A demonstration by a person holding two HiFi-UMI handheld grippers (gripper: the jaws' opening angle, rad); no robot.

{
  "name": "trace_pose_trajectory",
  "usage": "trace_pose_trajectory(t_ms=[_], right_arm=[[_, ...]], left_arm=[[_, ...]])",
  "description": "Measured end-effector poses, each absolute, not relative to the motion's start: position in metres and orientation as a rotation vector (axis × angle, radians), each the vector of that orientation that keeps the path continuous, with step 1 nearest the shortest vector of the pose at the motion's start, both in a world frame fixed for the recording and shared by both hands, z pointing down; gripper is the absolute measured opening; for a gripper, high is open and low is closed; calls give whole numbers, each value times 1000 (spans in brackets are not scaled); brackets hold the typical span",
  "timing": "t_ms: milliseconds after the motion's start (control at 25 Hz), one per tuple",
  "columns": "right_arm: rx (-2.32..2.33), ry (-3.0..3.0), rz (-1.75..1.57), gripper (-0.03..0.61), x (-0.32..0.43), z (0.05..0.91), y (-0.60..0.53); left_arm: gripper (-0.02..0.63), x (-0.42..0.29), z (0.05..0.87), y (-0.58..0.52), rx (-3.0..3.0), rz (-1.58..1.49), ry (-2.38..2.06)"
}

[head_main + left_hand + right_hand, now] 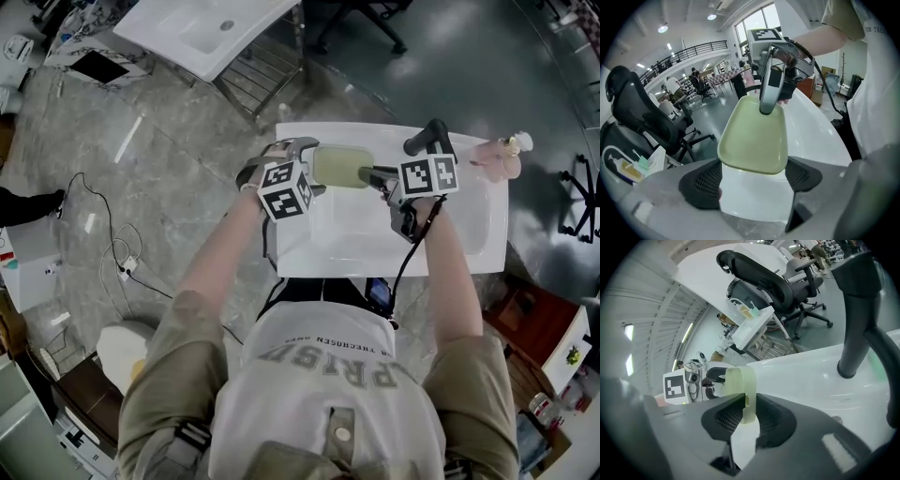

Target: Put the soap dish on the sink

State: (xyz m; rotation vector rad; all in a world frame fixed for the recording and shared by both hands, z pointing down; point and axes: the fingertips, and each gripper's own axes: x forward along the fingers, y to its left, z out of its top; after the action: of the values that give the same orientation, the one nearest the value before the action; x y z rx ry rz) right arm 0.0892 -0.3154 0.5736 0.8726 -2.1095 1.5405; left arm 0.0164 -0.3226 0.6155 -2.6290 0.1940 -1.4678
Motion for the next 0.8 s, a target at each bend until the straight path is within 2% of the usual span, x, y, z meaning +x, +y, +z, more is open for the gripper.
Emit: trace_pose_trajectory(t_ms=[800], right_arm=[[829,-1951,1542,72,92,631,-350]], left_arm=[[437,14,685,-352,-2624,-1728,146]])
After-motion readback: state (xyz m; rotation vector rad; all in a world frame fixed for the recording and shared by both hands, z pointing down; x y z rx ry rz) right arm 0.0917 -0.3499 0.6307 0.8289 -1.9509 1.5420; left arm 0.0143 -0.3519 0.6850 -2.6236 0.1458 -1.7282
